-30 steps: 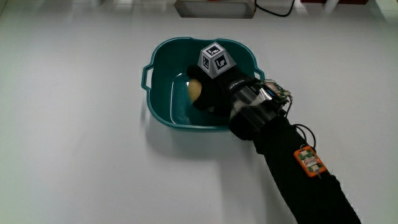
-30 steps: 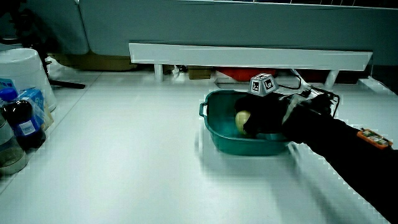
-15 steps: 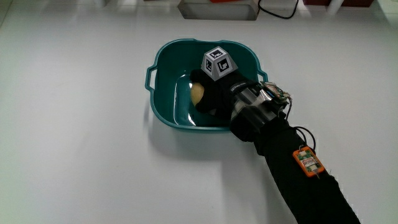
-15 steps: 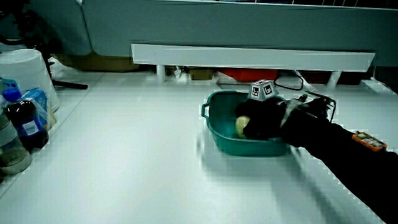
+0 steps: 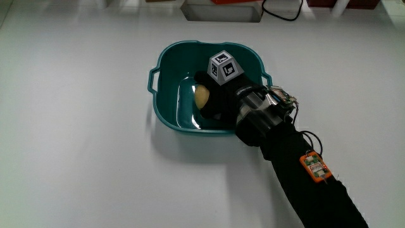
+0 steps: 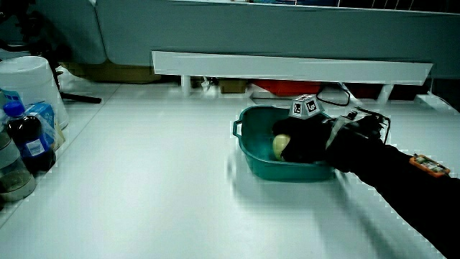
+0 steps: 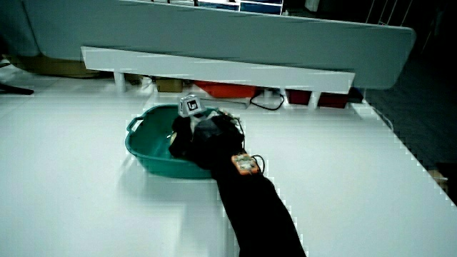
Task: Place pear into plate
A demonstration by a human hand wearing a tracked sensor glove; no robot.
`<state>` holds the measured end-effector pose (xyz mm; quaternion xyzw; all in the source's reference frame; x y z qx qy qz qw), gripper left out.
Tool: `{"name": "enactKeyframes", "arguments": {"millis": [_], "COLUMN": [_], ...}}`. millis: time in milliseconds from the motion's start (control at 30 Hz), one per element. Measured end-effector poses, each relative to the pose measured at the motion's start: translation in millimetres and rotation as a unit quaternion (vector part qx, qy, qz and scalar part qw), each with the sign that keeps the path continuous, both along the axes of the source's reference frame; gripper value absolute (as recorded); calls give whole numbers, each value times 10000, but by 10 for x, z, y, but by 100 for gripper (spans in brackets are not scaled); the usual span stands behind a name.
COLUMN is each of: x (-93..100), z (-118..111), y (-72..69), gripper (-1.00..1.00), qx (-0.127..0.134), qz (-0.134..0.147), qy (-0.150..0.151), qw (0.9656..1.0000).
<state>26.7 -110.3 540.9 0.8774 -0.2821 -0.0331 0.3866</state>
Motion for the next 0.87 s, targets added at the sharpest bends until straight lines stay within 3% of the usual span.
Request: {"name": "enactKeyframes", "arguments": {"millis": [67, 133, 200, 367, 433, 500, 533, 633, 667, 700, 733, 867], "x": [9, 30, 58, 146, 202, 264, 314, 517, 563, 614, 649, 837], "z": [18, -4, 23, -60, -49, -78, -16, -82, -140, -197, -244, -423], "y": [4, 9, 9, 0, -13, -17, -28, -43, -35, -21, 2, 92], "gripper": [-43, -52, -61, -83, -91, -100, -100, -100, -100, -100, -100, -100], "qx": [-131, -6, -136, -14, -121, -64, -183, -165, -72, 345, 217, 554], "qz": [-40, -9, 3, 201, 263, 332, 360, 454, 472, 627, 576, 541], "qy": [12, 13, 0, -254, -393, -403, -340, -493, -515, -382, -517, -534], "qw": [9999, 10000, 9999, 9995, 9988, 9986, 9986, 9976, 9975, 9967, 9968, 9956]}}
